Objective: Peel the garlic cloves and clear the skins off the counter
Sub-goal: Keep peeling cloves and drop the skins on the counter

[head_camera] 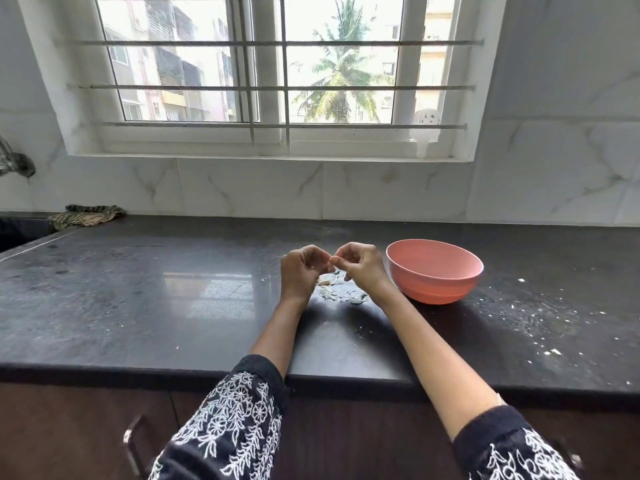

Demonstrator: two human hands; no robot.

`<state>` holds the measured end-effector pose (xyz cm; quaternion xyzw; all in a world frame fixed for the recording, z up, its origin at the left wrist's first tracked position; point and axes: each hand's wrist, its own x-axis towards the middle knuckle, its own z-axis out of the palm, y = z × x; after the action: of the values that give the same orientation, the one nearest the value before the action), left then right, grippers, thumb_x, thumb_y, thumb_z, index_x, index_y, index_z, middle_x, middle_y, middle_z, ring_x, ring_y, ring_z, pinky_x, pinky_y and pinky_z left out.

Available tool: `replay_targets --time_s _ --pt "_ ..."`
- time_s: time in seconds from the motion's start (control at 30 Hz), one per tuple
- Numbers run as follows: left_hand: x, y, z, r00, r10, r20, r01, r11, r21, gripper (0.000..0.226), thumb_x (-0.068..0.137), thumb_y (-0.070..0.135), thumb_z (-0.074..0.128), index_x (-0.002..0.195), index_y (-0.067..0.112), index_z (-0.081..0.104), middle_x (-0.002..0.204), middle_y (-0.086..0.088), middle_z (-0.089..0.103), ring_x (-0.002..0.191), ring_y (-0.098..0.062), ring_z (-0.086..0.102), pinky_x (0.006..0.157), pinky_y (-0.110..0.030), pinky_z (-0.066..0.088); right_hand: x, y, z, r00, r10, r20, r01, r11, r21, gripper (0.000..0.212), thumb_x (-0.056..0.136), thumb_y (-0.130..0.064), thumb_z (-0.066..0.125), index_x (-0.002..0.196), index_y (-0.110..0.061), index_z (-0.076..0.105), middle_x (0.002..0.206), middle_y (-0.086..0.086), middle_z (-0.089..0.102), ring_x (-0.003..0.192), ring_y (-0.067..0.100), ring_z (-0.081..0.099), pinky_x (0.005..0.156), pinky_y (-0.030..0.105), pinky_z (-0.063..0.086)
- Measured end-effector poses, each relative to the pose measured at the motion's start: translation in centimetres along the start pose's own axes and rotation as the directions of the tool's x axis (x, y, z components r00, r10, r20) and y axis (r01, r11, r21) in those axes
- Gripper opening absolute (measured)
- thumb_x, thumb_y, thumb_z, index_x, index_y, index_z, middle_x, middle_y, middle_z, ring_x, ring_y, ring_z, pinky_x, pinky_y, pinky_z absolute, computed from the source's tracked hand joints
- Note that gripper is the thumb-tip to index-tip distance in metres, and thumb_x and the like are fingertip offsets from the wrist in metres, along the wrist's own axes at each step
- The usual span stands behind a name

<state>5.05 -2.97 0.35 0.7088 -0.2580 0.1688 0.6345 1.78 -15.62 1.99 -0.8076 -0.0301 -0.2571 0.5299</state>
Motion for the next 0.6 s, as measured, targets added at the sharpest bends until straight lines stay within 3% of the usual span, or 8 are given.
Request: replay_targets --time_s 0.13,0.23,0.33,0.47,0.53,0.6 --pt "-0.09 -0.05 -0.06 0.999 0.054 0.006 -0.054 0.997 0.061 0.011 0.074 0.002 0.074 0.067 0.009 0.068 0.056 0.006 0.066 0.056 -0.01 0.065 0.052 -0.02 0.048 -0.07 0.25 0.1 1.0 -0.005 -0.023 0.004 1.0 -0.027 0.024 0.079 -0.002 0.07 0.065 -0.019 0.06 0.059 0.0 0.058 0.049 0.012 0.048 0.049 0.024 0.043" --pt "-0.02 -0.21 -0.11 0.998 0.065 0.004 -0.065 0.994 0.085 0.016 0.072 0.0 0.074 0.064 0.012 0.068 0.052 0.012 0.064 0.056 -0.009 0.064 0.058 -0.029 0.053 0.05 0.47 0.31 1.0 -0.006 -0.005 0.005 0.999 -0.045 0.03 0.08 -0.001 0.067 0.062 -0.022 0.056 0.062 0.004 0.058 0.049 0.012 0.047 0.051 0.024 0.042" --pt "0.12 -0.45 -0.03 0.998 0.069 0.0 -0.069 0.996 0.065 0.009 0.071 0.002 0.076 0.068 0.009 0.071 0.058 0.008 0.067 0.059 -0.008 0.064 0.061 -0.029 0.053 0.22 0.5 0.4 0.999 -0.03 0.016 0.03 0.998 -0.055 0.033 0.082 0.002 0.063 0.063 -0.023 0.053 0.063 0.007 0.058 0.05 0.013 0.048 0.052 0.025 0.043" --pt "0.13 -0.05 0.08 0.999 -0.051 -0.016 0.05 0.996 -0.071 0.015 0.069 -0.002 0.078 0.079 0.006 0.069 0.059 0.009 0.066 0.053 0.001 0.061 0.053 -0.017 0.048 0.15 0.4 0.56 0.999 -0.053 0.003 0.053 0.999 -0.003 0.031 0.084 0.003 0.06 0.066 -0.021 0.052 0.061 -0.001 0.056 0.051 0.012 0.049 0.053 0.023 0.045" --pt "0.05 0.37 0.13 0.992 -0.123 0.032 0.127 0.978 -0.168 0.029 0.07 -0.006 0.075 0.095 0.004 0.063 0.062 0.003 0.065 0.05 0.001 0.061 0.045 -0.012 0.043 0.13 0.42 0.54 0.998 -0.057 -0.017 0.057 0.998 0.018 0.03 0.085 0.003 0.06 0.068 -0.02 0.053 0.061 -0.002 0.055 0.051 0.011 0.049 0.055 0.028 0.046" --pt "0.1 0.47 0.12 0.983 -0.158 0.097 0.177 0.954 -0.243 0.032 0.073 -0.009 0.071 0.102 0.002 0.062 0.065 -0.001 0.065 0.051 -0.002 0.063 0.047 -0.012 0.046 0.14 0.29 0.39 0.998 -0.065 -0.025 0.065 0.997 0.034 0.028 0.086 0.002 0.059 0.069 -0.02 0.053 0.06 -0.002 0.055 0.049 0.006 0.049 0.055 0.026 0.045"
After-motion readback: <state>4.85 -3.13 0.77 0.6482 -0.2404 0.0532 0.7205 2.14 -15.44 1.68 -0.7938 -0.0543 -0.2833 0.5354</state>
